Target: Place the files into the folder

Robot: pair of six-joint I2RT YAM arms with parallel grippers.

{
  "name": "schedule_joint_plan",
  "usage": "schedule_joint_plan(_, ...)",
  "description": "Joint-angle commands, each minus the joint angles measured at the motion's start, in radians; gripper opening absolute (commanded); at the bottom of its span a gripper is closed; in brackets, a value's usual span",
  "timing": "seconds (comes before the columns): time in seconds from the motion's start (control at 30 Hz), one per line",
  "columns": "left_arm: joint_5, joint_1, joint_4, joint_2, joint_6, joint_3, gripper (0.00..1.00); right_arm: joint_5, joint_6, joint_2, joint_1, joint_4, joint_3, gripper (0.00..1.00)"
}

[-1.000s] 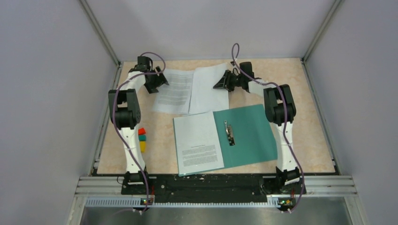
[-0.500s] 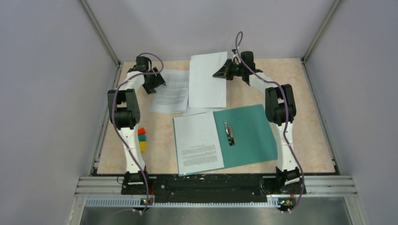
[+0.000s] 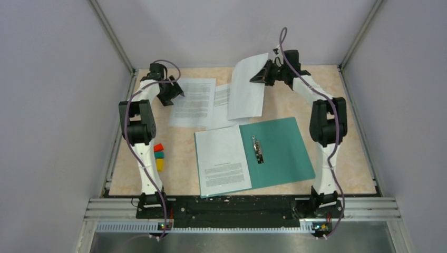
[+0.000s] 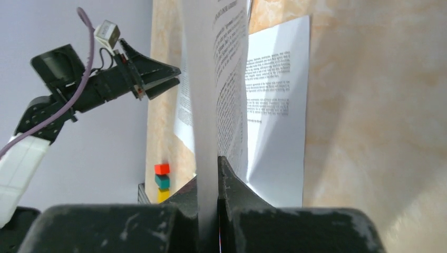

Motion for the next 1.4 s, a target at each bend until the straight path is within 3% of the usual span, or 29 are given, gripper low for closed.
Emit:
schedule_joint_plan(0.0,0.035,0.002,-0.027,-0.006,-0.009,0.030,0.78,-0.006,-0.046,-0.258,-0.097,-0.070,-0.157,0.00)
schedule_joint_plan(0.17,0.050,-0.016,-0.032,-0.066,-0.007,0.037,0.86,0.007,-0.133,-0.500,-0.237,-0.153,-0.491,0.00)
schedule_joint_plan(0.27,0.046,-0.056,-0.038,-0.125,-0.009,0.015,0.86,0.204,-0.297,-0.609,-0.277,-0.345,-0.593,0.00)
schedule_joint_plan(0.43,0.037,-0.164,-0.020,-0.242,-0.028,-0.094,0.84,0.446,-0.398,-0.731,-0.254,-0.460,-0.748,0.00)
schedule_joint_plan(0.8,0.064,-0.332,0.020,-0.389,-0.074,-0.341,0.76,0.844,-0.475,-0.762,-0.101,-0.524,-0.839,0.00)
schedule_joint_plan(1.37,0.029,-0.448,0.010,-0.431,-0.082,-0.429,0.73,0.830,-0.569,-0.824,0.073,-0.346,-0.933,0.00)
